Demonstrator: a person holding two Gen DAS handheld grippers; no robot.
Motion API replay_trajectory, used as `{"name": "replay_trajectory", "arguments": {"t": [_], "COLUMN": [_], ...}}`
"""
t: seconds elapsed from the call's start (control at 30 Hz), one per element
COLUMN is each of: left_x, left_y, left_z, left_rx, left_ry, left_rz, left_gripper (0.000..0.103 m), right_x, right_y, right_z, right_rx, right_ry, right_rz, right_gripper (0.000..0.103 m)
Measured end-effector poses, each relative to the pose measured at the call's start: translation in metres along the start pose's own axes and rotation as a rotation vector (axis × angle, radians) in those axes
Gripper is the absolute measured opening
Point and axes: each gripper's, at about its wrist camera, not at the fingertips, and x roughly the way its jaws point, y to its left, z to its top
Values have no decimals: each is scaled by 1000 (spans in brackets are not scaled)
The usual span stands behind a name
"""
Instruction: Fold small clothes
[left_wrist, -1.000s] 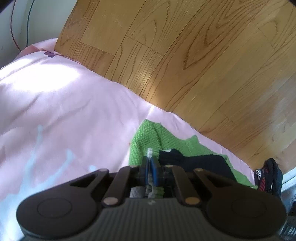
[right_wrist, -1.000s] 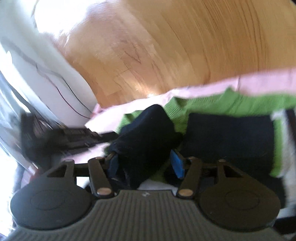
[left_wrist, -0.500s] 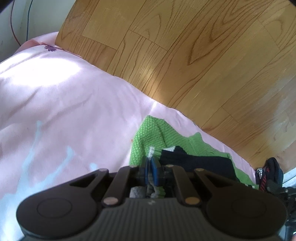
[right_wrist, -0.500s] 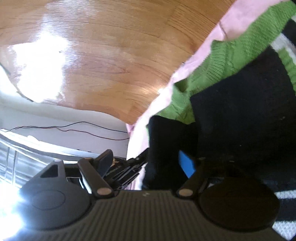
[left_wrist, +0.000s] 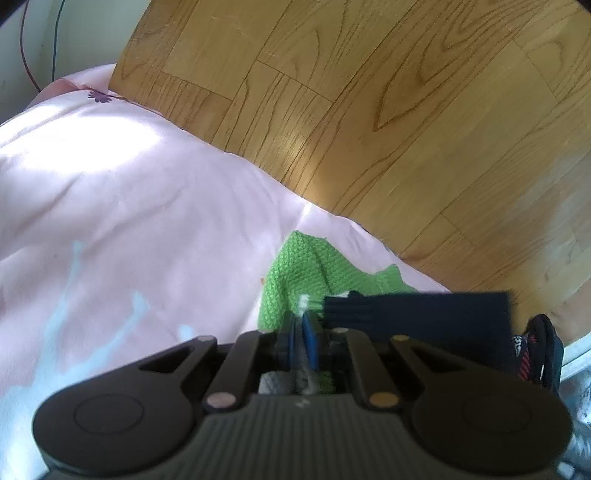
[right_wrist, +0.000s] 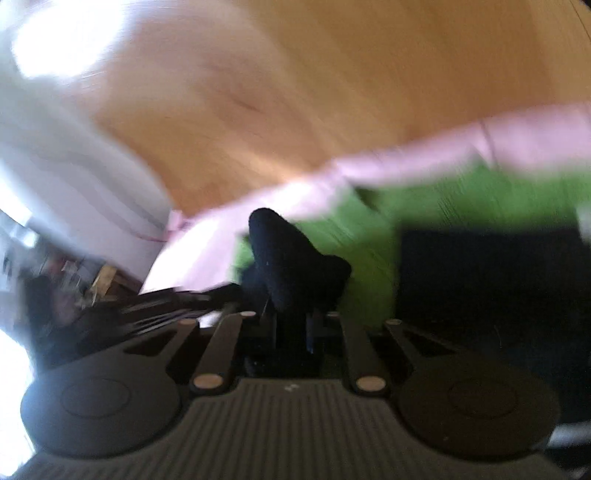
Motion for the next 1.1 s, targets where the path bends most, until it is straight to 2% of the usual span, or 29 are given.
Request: {"name": "replay_trajectory", "arguments": {"t": [0.03,0.1,0.17,0.2,0.23,0.27,0.33,0.37,0.4,0.47,0.5,0.53,0.57,0.6,0.67,0.73,0.77,0.83,0.9,0.97,1.1], "left_x": [0,0,1,1,1,0,-11,-22,-30,-41,-43,-42,-40,-35,-21,-6,0,2,1,2,2], "left_y": [0,0,-1,-2,-2,-3,-6,-11,-15,-25,-30,-35,-39,-43,-46,-41,-34,-23,-17,-18,-22], "left_z": [0,0,0,0,0,0,1,1,1,-2,-4,-6,-7,-9,-11,-11,-9,-4,-2,-1,-3], "left_rx": [1,-1,2,4,5,3,-2,9,22,53,70,85,100,114,128,103,74,17,-23,-21,2], "left_ry": [1,3,6,7,6,2,-39,-79,-112,-154,-159,-153,-142,-128,-91,-48,-30,-22,-32,-42,-47], "left_rz": [2,2,5,9,12,15,5,-14,-34,-85,-124,-158,-175,-177,-150,-102,-88,-114,-144,-145,-140], "left_gripper": [7,7,7,7,7,7,7,7,7,7,7,7,7,7,7,7,7,7,18,23,23], "right_x": [-8,-7,12,16,9,5,-11,-19,-32,-46,-53,-58,-58,-55,-40,-15,2,1,-1,-6,-23], "right_y": [17,29,8,-13,-26,-30,-28,-24,-18,-9,-4,1,-1,-1,-7,-17,-23,-39,-37,-34,-15], "right_z": [-6,-16,-20,-21,-21,-20,-20,-21,-21,-17,-15,-12,-10,-8,-6,-10,-15,-26,-21,-20,-25], "right_rx": [-161,-335,-291,-191,-107,-68,-32,-29,-42,-110,-137,-153,-160,-166,-160,-135,-128,-106,-95,-102,-146], "right_ry": [-61,-85,-10,3,-19,-19,-29,-48,-104,-183,-204,-215,-214,-209,-192,-110,-48,-117,-97,-94,-133], "right_rz": [-13,-90,-204,-205,-161,-143,-115,-103,-99,-109,-122,-125,-116,-107,-104,-135,-175,-113,-113,-97,-47], "right_gripper": [15,15,17,17,18,21,40,46,51,50,46,34,29,24,24,22,15,15,18,21,40]}}
